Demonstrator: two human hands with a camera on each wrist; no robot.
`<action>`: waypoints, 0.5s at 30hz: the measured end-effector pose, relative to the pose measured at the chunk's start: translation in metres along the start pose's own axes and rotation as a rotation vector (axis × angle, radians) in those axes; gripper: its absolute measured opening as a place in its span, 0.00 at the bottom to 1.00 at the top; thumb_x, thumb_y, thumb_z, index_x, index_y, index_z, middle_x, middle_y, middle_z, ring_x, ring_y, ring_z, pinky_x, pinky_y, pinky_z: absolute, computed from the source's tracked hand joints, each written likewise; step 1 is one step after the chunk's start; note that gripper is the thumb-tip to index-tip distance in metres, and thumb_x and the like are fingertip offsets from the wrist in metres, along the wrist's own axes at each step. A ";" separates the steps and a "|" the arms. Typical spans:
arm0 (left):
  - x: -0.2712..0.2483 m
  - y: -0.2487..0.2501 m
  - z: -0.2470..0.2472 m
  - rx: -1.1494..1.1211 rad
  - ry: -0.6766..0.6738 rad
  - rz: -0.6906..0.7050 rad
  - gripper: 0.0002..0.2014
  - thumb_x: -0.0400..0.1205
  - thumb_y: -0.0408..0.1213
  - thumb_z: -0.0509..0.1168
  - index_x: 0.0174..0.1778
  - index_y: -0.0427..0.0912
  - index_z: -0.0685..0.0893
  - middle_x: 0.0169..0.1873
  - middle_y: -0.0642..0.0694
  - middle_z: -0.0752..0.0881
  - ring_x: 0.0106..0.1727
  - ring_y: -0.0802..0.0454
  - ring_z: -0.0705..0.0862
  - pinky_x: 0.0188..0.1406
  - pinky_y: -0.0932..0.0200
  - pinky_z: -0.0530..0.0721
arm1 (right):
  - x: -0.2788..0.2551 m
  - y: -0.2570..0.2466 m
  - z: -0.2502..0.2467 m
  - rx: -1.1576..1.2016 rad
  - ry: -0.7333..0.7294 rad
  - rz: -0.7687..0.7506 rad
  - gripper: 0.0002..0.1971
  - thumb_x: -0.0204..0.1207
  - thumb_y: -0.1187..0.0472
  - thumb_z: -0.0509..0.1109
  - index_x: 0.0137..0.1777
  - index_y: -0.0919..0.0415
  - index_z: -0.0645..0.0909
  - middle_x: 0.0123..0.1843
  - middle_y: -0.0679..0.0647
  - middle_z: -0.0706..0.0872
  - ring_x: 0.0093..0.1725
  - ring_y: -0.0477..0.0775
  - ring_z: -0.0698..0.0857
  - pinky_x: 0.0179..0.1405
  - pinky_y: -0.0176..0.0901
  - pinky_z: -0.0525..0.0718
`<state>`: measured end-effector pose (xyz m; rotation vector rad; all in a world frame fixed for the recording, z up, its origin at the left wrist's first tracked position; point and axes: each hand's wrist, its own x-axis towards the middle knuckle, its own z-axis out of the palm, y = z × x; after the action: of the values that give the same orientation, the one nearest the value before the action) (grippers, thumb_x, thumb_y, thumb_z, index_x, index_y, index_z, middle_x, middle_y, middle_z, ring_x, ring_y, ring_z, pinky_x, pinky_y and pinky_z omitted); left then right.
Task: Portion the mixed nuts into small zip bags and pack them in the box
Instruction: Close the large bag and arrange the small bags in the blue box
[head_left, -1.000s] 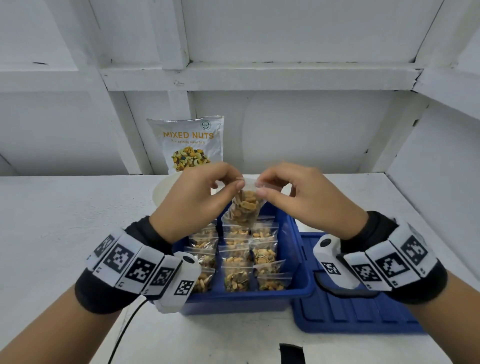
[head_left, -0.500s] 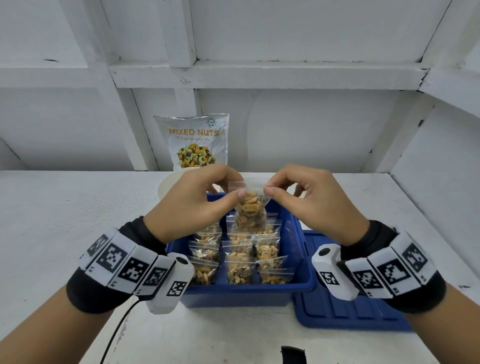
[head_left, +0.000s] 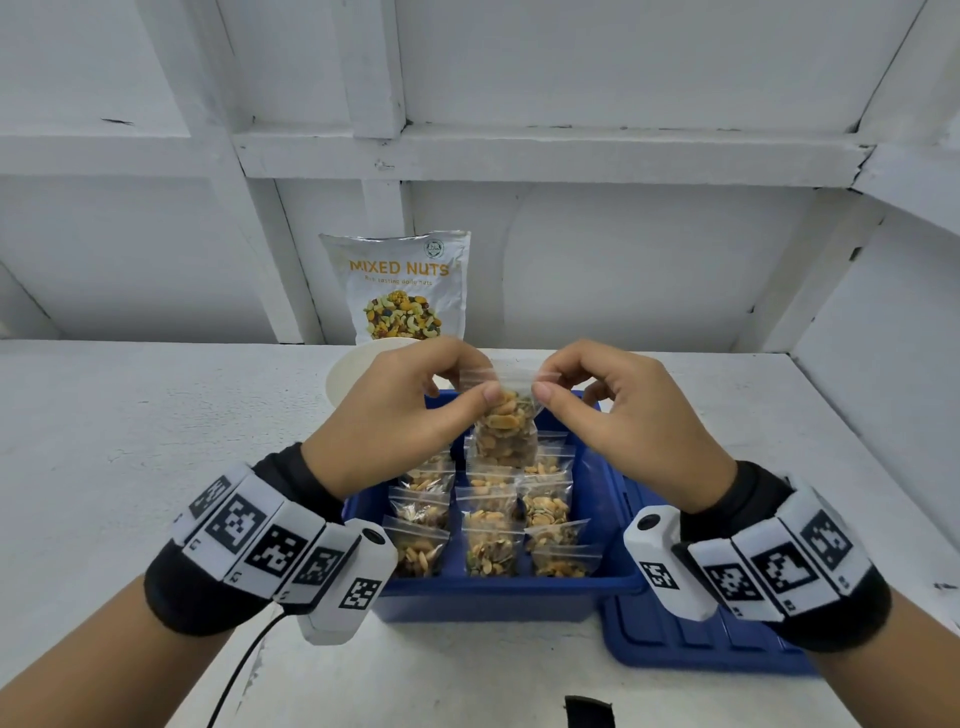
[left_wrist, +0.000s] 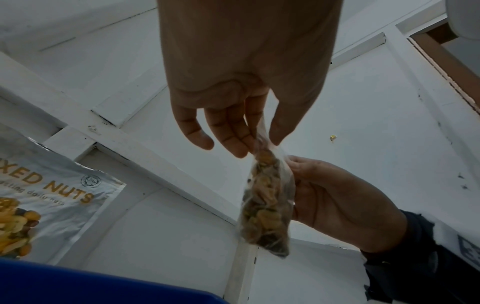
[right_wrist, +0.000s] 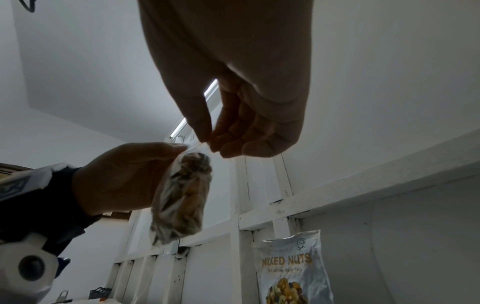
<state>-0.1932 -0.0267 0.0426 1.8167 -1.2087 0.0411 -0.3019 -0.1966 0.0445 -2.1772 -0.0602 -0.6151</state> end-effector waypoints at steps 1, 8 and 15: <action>0.000 0.000 0.000 -0.002 -0.011 -0.004 0.11 0.74 0.55 0.60 0.43 0.55 0.82 0.40 0.54 0.87 0.44 0.60 0.83 0.38 0.71 0.76 | 0.000 0.000 0.001 0.002 0.005 -0.011 0.07 0.75 0.66 0.71 0.41 0.51 0.81 0.38 0.43 0.85 0.42 0.40 0.82 0.35 0.34 0.80; 0.001 -0.002 0.000 0.041 -0.042 0.069 0.07 0.77 0.48 0.59 0.40 0.51 0.80 0.34 0.54 0.84 0.39 0.62 0.80 0.39 0.78 0.71 | 0.000 0.000 0.006 -0.004 0.011 -0.037 0.03 0.72 0.58 0.68 0.41 0.54 0.82 0.38 0.44 0.86 0.42 0.41 0.82 0.35 0.33 0.80; 0.000 -0.004 0.000 0.055 0.028 0.088 0.09 0.78 0.46 0.59 0.41 0.47 0.81 0.33 0.52 0.84 0.39 0.61 0.79 0.39 0.76 0.72 | 0.002 0.000 0.013 -0.046 0.007 -0.069 0.11 0.73 0.51 0.67 0.47 0.57 0.82 0.41 0.47 0.85 0.44 0.43 0.81 0.38 0.27 0.77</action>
<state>-0.1907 -0.0265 0.0400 1.8035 -1.2779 0.1505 -0.2951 -0.1869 0.0382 -2.2248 -0.1187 -0.6686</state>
